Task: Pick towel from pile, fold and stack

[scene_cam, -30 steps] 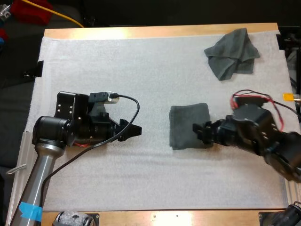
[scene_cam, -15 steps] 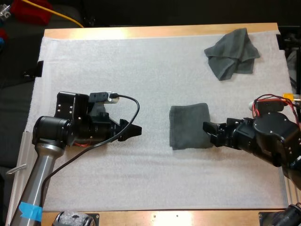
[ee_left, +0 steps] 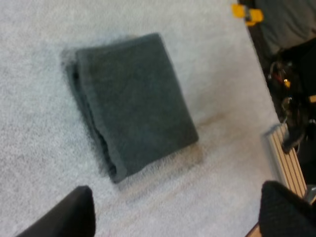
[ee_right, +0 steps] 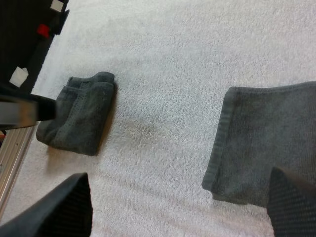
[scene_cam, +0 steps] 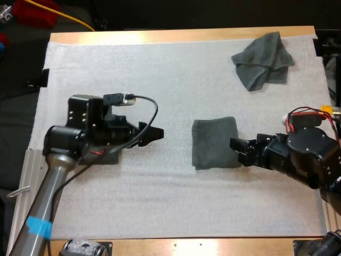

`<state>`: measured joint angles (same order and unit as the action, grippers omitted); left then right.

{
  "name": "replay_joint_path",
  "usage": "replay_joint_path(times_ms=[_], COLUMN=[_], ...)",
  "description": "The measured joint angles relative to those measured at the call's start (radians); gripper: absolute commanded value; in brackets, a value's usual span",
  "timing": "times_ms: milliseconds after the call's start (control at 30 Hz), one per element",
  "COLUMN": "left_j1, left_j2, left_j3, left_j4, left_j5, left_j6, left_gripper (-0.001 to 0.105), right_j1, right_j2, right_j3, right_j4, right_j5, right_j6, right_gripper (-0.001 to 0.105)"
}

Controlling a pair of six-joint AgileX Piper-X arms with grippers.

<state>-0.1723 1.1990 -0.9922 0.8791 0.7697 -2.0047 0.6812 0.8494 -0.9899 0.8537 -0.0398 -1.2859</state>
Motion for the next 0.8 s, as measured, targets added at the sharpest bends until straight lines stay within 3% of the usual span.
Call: replay_joint_path(times_ms=[300, 800], left_j1=[-0.169, -0.223], left_j2=[0.142, 0.408], left_j3=[0.000, 0.000], left_j4=[-0.124, -0.382], left_j5=[-0.153, -0.135], left_j6=[-0.068, -0.248], left_gripper=[0.071, 0.071], right_j1=[0.000, 0.000], right_j2=[0.000, 0.000], right_j3=[0.000, 0.000], right_j4=[0.000, 0.000], right_j5=[0.000, 0.000], right_j6=[0.000, 0.000], right_gripper=[0.071, 0.071])
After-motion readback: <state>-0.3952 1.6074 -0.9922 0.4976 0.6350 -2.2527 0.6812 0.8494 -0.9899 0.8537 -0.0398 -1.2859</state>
